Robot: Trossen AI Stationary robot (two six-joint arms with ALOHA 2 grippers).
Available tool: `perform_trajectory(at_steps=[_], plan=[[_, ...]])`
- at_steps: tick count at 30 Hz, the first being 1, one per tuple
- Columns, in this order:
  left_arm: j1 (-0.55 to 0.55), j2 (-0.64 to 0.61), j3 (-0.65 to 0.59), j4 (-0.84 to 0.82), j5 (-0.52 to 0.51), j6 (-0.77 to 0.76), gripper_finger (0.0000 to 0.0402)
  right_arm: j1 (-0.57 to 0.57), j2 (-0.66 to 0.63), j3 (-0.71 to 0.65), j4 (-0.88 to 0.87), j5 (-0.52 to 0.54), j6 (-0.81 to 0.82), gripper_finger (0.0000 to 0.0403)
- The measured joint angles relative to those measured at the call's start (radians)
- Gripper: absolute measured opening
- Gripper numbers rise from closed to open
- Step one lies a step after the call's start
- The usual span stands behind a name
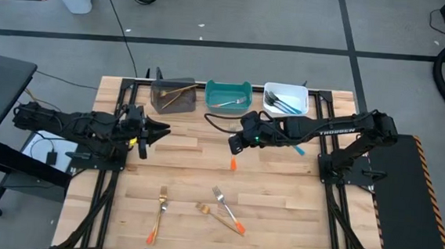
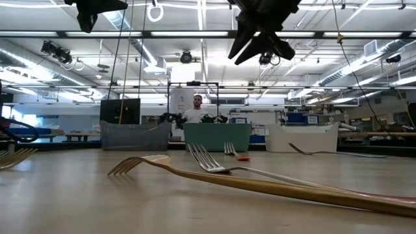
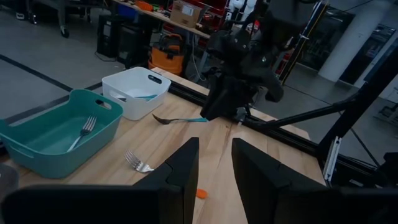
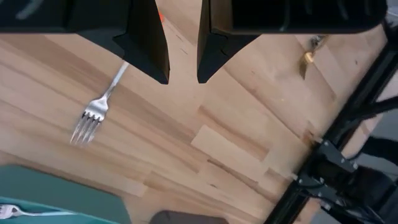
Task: Sort silverware by color (type)
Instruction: Put the orange fork into the blue bin
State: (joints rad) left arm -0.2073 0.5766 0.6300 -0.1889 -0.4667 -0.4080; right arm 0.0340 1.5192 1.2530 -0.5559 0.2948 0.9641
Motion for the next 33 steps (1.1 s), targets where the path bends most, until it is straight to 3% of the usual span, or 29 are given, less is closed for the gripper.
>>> perform_trajectory(at_steps=[10,23,33], plan=[[0.001,0.000,0.000,-0.001,0.000,0.000,0.0105,-0.001,0.029,-0.001,0.020,0.024,-0.008,0.0091],[0.002,0.049,0.001,-0.004,0.001,-0.008,0.0105,0.002,0.217,0.000,0.230,-0.141,-0.017,0.0091],[0.002,0.065,0.001,0.021,0.001,-0.008,0.0105,-0.013,0.228,0.002,0.223,-0.148,-0.049,0.0091]])
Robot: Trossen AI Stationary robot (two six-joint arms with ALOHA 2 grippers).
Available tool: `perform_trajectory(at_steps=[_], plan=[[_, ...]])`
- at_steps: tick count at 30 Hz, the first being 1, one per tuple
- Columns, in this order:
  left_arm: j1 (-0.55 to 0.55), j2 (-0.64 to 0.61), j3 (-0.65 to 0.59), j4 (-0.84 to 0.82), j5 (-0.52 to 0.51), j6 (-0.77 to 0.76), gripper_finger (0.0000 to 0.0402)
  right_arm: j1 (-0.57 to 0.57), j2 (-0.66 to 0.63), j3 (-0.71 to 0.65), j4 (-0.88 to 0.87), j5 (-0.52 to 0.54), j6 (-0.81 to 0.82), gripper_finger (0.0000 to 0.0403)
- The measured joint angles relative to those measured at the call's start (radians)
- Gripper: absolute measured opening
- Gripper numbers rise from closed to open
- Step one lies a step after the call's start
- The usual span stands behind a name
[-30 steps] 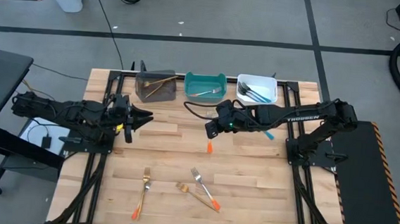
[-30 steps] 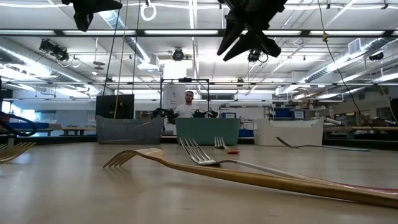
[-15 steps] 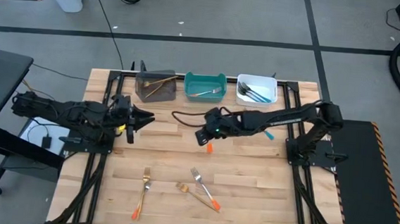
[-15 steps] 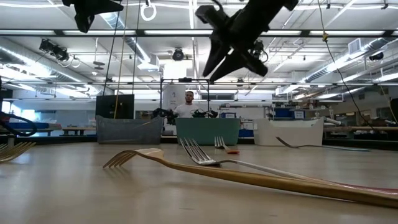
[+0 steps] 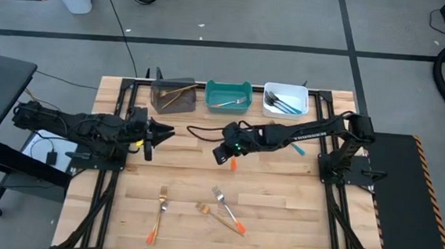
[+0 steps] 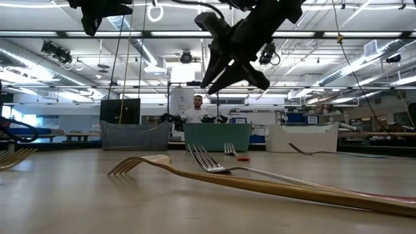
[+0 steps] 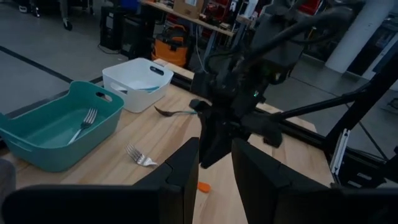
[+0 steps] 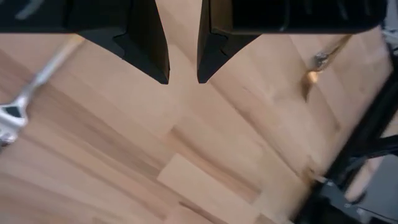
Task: Sort silverware by color (type)
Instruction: Put the orange fork into the blue bin
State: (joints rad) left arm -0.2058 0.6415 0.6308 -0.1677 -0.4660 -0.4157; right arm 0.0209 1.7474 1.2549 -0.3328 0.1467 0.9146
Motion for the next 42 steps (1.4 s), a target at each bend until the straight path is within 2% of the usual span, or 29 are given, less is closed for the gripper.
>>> perform_trajectory(at_steps=[12,34,42], plan=[[0.000,0.000,0.000,0.029,0.000,0.000,0.0105,-0.044,0.001,0.000,-0.015,-0.018,-0.066,0.0091],[0.000,0.000,0.000,0.036,0.000,0.034,0.0105,-0.028,0.001,0.000,-0.087,-0.013,-0.087,0.0091],[0.000,0.000,0.000,0.036,0.000,0.033,0.0105,-0.028,0.001,0.000,-0.079,0.017,-0.088,0.0108]])
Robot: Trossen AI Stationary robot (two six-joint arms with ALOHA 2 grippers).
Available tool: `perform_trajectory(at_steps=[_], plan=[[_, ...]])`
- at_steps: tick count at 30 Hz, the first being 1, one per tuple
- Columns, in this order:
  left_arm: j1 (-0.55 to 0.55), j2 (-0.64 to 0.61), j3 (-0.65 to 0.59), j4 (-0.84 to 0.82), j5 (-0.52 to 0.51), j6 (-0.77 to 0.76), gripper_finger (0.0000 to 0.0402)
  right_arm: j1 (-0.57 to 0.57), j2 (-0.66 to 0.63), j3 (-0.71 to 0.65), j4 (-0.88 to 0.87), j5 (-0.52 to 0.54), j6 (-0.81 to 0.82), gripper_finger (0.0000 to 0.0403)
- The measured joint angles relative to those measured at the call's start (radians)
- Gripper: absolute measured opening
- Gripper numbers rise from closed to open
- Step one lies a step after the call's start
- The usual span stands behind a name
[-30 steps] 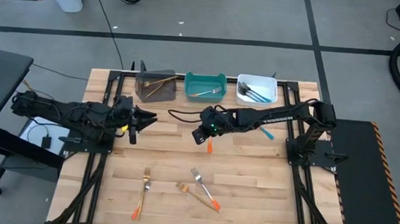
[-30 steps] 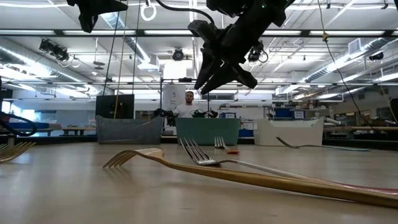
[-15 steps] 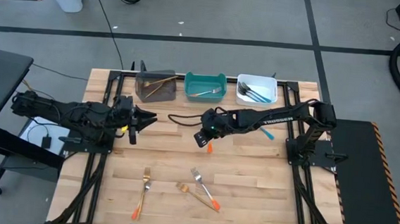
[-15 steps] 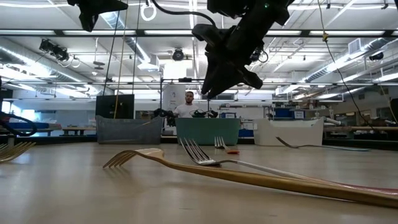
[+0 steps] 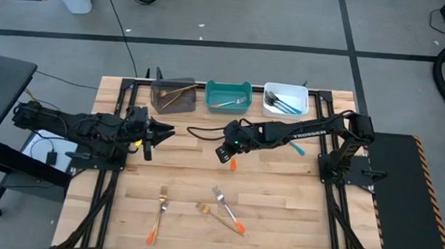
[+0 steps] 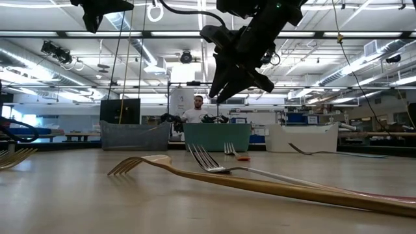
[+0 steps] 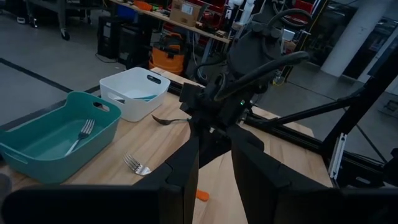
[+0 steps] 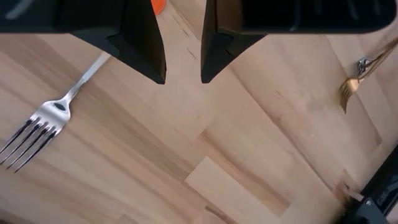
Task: Sort silverware by color (type)
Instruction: Put the orange fork into the blue bin
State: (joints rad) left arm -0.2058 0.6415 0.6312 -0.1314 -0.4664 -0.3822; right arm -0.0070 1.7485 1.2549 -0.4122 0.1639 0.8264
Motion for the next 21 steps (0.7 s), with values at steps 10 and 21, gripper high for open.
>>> perform_trajectory(at_steps=[10,21], plan=[[0.000,0.000,0.000,0.000,0.000,0.000,0.0105,-0.007,0.000,0.000,0.031,0.000,-0.008,0.0121],[0.000,0.000,0.000,0.000,0.000,0.001,0.0105,-0.010,0.000,0.000,0.086,-0.008,-0.012,0.0121]])
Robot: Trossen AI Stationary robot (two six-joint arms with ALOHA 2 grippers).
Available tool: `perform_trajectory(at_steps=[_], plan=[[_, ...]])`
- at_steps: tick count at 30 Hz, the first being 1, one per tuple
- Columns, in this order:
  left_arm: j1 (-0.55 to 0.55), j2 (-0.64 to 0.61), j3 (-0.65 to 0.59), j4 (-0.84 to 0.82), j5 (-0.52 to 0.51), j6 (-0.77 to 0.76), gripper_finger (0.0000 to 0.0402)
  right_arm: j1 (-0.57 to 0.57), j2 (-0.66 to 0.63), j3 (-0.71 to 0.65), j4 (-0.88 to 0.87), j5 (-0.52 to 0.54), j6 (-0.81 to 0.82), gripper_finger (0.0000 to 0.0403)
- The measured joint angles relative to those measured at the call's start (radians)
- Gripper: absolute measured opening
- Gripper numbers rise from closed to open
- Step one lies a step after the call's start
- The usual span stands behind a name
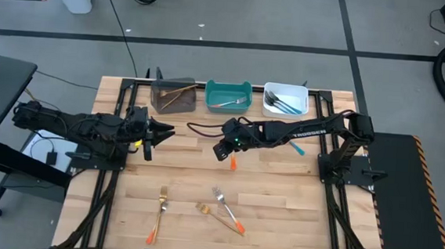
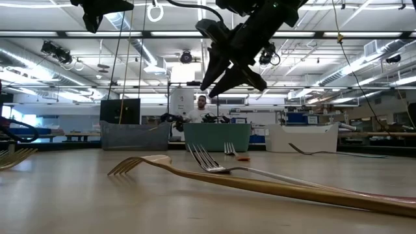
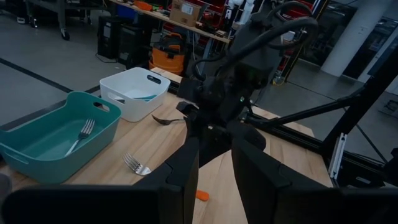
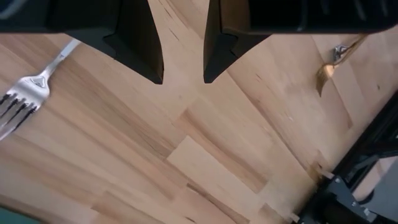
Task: Sort silverware by color (type)
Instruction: Put the orange fork into the blue bin
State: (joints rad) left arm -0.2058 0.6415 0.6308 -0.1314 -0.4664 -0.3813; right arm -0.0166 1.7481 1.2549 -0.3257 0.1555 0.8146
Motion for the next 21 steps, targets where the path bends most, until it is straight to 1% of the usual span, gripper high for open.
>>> perform_trajectory(at_steps=[15,18,21], plan=[[0.000,0.000,0.000,0.000,0.000,0.000,0.0105,0.000,-0.001,0.000,0.011,-0.001,-0.006,0.0120],[0.000,0.000,-0.001,0.000,0.000,-0.004,0.0105,-0.001,-0.001,0.000,0.028,-0.029,-0.006,0.0120],[0.000,0.000,-0.001,0.000,0.000,-0.024,0.0105,0.000,-0.001,0.000,0.086,-0.066,-0.009,0.0120]])
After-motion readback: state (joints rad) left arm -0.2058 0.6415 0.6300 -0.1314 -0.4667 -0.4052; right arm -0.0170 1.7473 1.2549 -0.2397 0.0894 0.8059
